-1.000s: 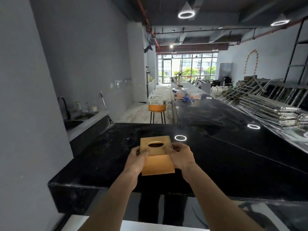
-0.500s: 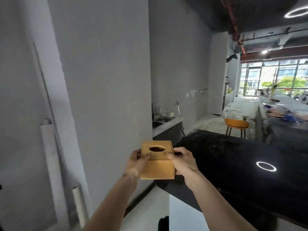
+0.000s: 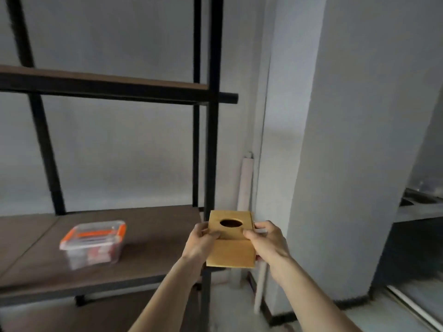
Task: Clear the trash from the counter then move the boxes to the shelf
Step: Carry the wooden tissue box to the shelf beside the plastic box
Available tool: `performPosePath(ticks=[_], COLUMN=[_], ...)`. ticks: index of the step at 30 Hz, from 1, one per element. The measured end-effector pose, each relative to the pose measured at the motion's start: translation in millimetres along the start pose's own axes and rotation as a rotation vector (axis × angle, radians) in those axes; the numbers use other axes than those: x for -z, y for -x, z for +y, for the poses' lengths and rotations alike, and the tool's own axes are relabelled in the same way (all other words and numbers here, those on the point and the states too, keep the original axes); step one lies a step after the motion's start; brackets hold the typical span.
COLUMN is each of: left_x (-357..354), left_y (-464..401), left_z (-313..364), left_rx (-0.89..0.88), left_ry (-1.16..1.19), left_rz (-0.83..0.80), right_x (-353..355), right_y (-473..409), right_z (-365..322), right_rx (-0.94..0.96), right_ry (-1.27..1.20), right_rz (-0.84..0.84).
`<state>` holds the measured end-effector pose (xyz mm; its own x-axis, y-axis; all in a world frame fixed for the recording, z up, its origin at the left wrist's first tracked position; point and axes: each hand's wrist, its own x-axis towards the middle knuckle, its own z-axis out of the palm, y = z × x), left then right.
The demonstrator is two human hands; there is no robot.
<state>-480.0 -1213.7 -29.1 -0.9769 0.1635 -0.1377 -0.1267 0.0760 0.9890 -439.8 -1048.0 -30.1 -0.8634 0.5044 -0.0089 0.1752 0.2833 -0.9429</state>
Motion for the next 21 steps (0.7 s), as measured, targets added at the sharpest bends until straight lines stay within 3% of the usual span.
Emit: performPosePath(ticks=[5, 9, 21], left_x=[128.7, 190.6, 242.0], left_y=[-30.4, -53.2, -216.6], left_z=[-30.2, -48.9, -87.3], left_rx=[0.029, 0.047, 0.118], left_ry=[-0.010, -0.001, -0.043], left_rz=[0.177, 0.270, 0.308], right_x=[-139.5, -211.3, -337.8], right_y=[1.7, -7.4, -150.9], right_z=[-19.1, -29.3, -7.1], right_rx=[0.022, 0.038, -0.020], right_ry=[-0.012, 0.041, 0.081], right_rz=[-0.182, -0.258, -0.369])
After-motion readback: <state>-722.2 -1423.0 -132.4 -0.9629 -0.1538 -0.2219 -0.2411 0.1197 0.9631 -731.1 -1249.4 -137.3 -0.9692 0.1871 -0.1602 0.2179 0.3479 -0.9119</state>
